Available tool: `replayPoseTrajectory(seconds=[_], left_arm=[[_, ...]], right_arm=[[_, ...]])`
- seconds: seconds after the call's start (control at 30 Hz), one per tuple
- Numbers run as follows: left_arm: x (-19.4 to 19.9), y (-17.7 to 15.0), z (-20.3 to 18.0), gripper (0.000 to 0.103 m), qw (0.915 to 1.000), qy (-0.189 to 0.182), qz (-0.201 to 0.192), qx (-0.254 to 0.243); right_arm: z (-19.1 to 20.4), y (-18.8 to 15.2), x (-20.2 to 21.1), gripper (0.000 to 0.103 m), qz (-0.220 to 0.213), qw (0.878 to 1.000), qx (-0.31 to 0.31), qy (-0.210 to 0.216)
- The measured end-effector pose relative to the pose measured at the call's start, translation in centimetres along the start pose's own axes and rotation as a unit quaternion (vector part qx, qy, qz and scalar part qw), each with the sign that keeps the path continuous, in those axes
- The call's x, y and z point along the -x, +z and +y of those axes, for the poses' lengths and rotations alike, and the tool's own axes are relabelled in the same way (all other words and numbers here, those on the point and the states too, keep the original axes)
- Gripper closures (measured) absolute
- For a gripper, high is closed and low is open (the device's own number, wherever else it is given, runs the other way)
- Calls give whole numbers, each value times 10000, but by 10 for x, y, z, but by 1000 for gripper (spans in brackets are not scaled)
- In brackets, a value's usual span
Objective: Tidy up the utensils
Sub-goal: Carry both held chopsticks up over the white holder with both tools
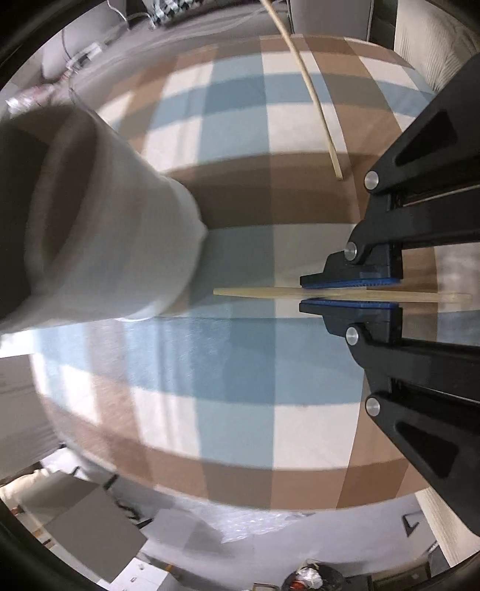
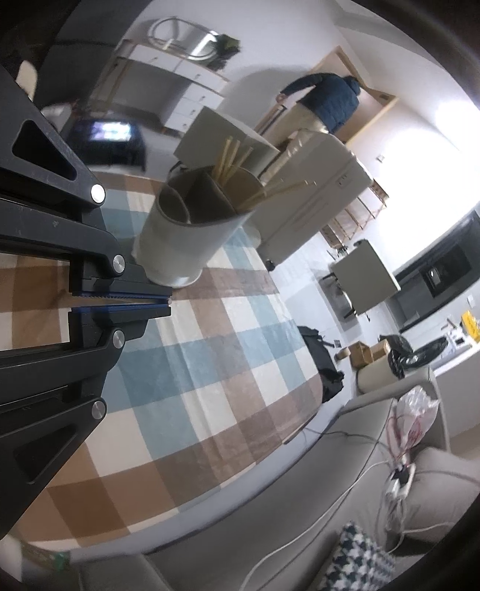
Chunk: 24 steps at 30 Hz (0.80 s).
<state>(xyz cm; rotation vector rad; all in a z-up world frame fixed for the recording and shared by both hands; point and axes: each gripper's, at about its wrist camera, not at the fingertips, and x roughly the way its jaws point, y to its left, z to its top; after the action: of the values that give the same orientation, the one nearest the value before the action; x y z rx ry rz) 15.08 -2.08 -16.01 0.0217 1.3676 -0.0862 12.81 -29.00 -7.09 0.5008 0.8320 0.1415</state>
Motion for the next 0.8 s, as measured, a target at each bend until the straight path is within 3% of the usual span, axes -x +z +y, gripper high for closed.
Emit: replayPoseTrajectory(seconds=[0.17,0.33,0.5,0.67,0.8], left_arm=[[47,-4,13,101,9964,-300,-787,42],[70,13,-25,101,9935,-447,-1044,63],[88,14,-19,101,9897,-659,-1262,121],[126,24,-16,101,9802,-915,-1747,203],[161,44,-7,101,9647,-1149,-2341,364]], right_arm=[[19,-6,7,101,-65,9991,362,220],[45,-15,18,101,-228,9958,810,357],[57,-20,24,101,-248,9947,903,429],[68,-16,33,101,-326,9938,925,521],[80,-3,44,101,-426,9927,947,609]])
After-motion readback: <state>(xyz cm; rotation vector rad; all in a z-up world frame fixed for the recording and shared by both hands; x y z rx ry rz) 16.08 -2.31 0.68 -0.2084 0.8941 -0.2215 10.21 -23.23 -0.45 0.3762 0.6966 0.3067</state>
